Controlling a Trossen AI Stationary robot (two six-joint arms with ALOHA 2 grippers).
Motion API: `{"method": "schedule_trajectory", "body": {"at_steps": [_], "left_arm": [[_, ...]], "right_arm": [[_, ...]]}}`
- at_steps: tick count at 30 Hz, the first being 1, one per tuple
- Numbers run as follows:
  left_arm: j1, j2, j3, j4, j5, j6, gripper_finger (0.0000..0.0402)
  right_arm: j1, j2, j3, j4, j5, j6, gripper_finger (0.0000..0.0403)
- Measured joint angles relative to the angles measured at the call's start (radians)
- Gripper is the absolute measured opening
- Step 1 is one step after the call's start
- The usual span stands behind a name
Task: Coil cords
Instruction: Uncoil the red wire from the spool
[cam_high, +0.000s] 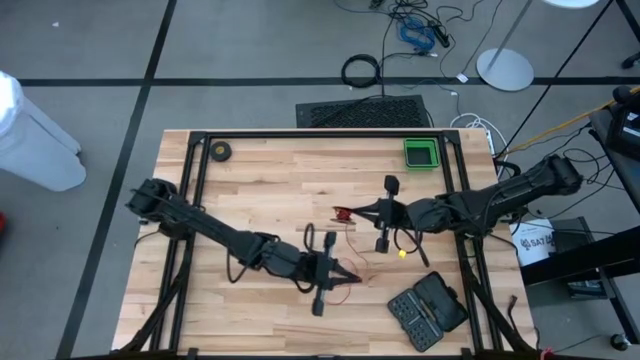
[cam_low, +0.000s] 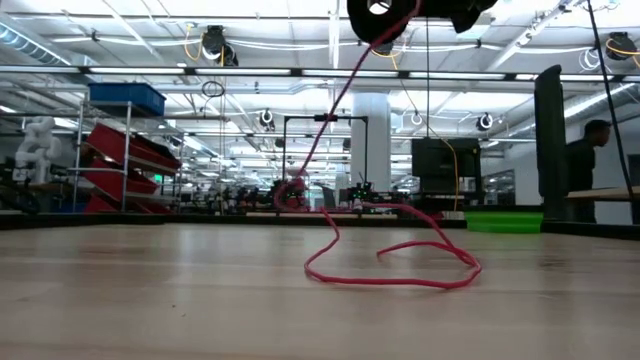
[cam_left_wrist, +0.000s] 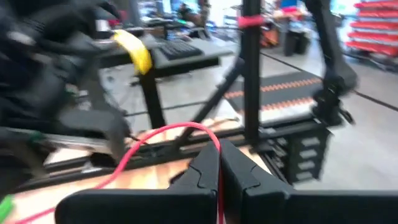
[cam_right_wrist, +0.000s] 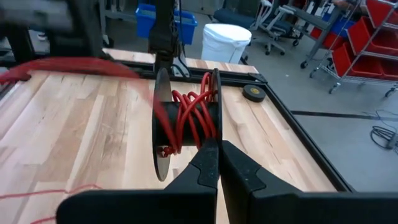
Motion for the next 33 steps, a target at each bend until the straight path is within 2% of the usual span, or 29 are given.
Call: {"method": "schedule_trajectory", "body": {"at_steps": [5,15,20,24,33], "left_arm": [[0.019,0.031,0.0,-0.047,0.087,0.007,0.0002],[0.068,0.123,0.0,-0.1,0.093,0.0,0.0002],[0.087,0.137,0.0,-0.218,0.093,-0.006,0.0002],[0.097,0.126,0.0,-0.314,0.054,-0.055,0.0014],[0.088,0.068,-0.001,-0.567,-0.066,-0.107,0.008]], "right_arm": [[0.003,-0.03,0.0,-0.002,-0.001,0.0,0.0],[0.003,-0.043,0.0,-0.004,-0.032,0.011,0.0],[0.003,-0.05,0.0,-0.007,-0.034,0.011,0.0],[0.011,-0.076,0.0,-0.027,-0.035,0.011,0.0],[0.057,-0.188,0.0,-0.116,-0.032,0.041,0.0]]}}
